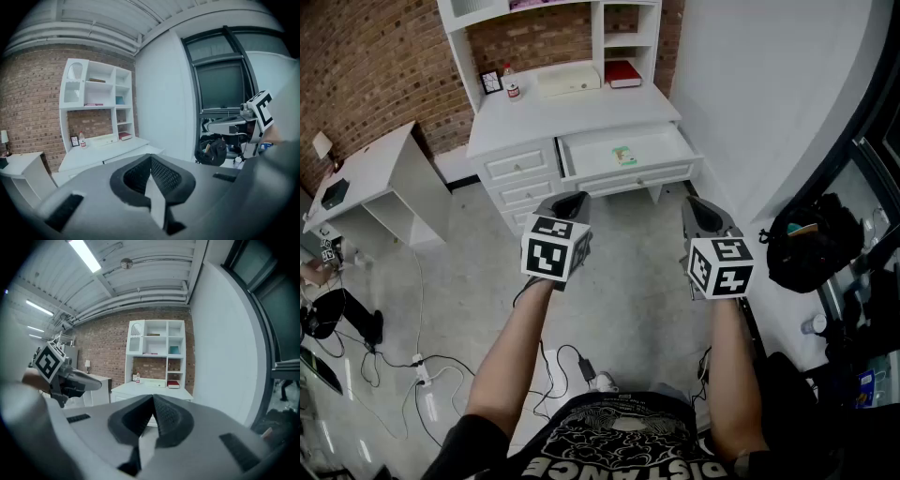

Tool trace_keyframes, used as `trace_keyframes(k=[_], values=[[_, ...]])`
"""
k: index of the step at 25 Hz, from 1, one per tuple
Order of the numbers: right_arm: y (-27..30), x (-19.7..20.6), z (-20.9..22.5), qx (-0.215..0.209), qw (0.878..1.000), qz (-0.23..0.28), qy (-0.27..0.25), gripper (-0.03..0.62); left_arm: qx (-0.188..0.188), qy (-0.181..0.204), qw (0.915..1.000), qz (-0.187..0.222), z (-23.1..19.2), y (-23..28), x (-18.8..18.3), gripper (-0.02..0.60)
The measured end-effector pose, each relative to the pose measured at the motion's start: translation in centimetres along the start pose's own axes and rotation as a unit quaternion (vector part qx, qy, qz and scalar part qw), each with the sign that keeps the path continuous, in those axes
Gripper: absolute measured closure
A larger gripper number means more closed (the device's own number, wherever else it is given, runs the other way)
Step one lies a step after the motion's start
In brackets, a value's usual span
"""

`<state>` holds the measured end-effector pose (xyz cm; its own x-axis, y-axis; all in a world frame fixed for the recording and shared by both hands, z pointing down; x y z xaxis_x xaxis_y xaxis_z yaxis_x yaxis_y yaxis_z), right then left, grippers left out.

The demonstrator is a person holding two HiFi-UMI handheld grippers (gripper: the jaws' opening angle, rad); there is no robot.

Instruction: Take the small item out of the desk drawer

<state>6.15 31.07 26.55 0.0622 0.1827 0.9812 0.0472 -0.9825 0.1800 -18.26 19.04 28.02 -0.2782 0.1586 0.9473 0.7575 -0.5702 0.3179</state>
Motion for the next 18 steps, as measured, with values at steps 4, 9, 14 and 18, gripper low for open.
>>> trace_keyframes(k=[4, 9, 14, 18], values=[[0.9, 0.1, 0.0, 0.005, 1.000, -0.002, 0.004, 0.589, 0.004, 0.004, 1.0000, 0.002, -0.7, 0.6, -0.2, 0.578], [2.0, 0.3, -0.3, -0.002, 1.000, -0.006, 0.002, 0.565, 0.009, 0.002, 1.0000, 0.003, -1.4, 1.2, -0.3, 0.578], [3.5, 0.3, 0.1, -0.011, 1.000, -0.011, 0.001, 0.539, 0.006, 0.000, 1.0000, 0.003, -2.1, 2.5, -0.4, 0.578], [5.4, 0.6, 1.1, -0.021, 1.000, -0.015, -0.004, 0.515, -0.003, -0.007, 1.0000, 0.004, -2.8, 4.6, -0.8, 0.578]])
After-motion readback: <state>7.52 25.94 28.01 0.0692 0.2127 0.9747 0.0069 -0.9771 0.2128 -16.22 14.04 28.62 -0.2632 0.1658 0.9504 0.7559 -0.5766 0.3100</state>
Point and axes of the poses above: the fingertips, and each gripper's own axes: y forward along the fingers, z to its right, x out of its underside, the point moved 10 cm from there along -y, backward along the fingers, and after that the axes turned 4 degrees about x, right-handed, at the moved point
